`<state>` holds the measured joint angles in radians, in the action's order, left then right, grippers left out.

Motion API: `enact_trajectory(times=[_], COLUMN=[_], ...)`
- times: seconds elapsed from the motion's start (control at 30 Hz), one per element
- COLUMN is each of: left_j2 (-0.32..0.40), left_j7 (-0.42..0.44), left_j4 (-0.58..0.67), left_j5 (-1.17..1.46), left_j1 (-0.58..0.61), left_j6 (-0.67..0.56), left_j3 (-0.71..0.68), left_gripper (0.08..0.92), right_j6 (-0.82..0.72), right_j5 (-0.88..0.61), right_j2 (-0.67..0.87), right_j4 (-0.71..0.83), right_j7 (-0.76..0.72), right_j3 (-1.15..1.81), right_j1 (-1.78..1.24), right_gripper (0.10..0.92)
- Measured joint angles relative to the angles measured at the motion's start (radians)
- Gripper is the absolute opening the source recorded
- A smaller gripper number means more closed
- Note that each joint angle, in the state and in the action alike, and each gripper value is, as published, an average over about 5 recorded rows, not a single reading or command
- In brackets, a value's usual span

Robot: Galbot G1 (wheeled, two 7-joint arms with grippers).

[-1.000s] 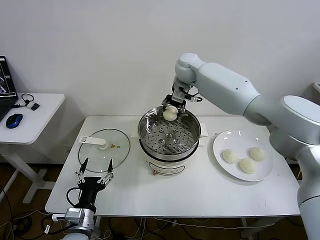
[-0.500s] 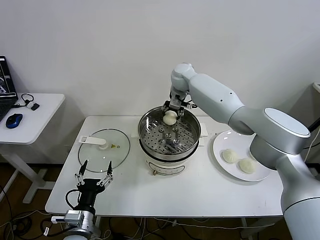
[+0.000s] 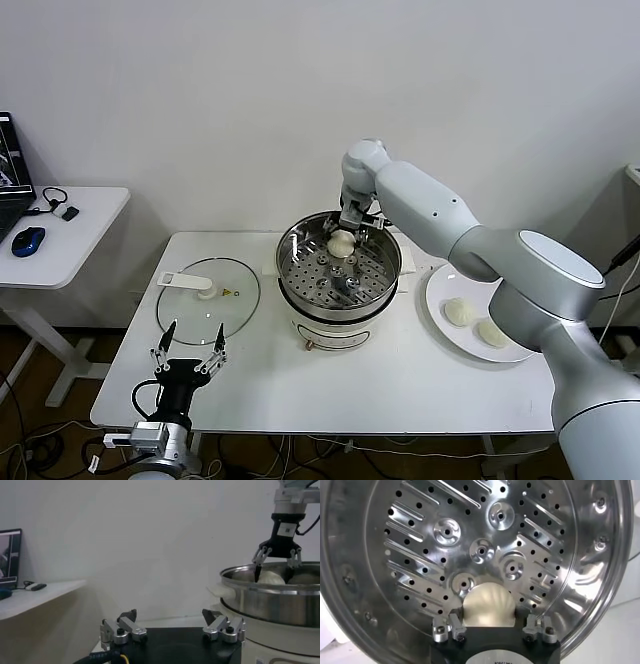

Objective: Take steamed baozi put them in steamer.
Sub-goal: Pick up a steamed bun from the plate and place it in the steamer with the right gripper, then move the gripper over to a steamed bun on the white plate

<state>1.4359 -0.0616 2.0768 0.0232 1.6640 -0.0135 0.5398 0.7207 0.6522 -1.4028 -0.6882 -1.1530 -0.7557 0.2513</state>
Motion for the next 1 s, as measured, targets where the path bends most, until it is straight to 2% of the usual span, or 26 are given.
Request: enact_trajectory(times=[0.23,0.43,0.7,1.0], left_j2=[0.0,0.003,0.014,0.016], left_j7=[0.0,0.0,0.0,0.0], left_j4=[-0.001,0.0,0.014,0.029], left_j5=[0.002,0.003,0.003,0.001], left_j1=[0.0,0.004,0.008,0.002], left_j6=[0.0,0.0,0.007,0.017], left_j3=[0.001,0.002,-0.001,-0.012], left_gripper=[0.823,0.823,0.823,0.823], right_j6=[0.01,0.004,-0.083,-0.3], right_j5=[-0.016,-0.103,-0.368,-0.685], right_j2=[0.012,0.048,0.164,0.354], right_j4=[-0.016,-0.071,-0.169,-0.225], right_j7=[-0.012,-0.043,-0.095,-0.144], right_j3=[-0.004,-0.052,-0.192,-0.354], right_j1=[0.012,0.058,0.195,0.332], right_gripper=[0.822,0.823,0.823,0.823])
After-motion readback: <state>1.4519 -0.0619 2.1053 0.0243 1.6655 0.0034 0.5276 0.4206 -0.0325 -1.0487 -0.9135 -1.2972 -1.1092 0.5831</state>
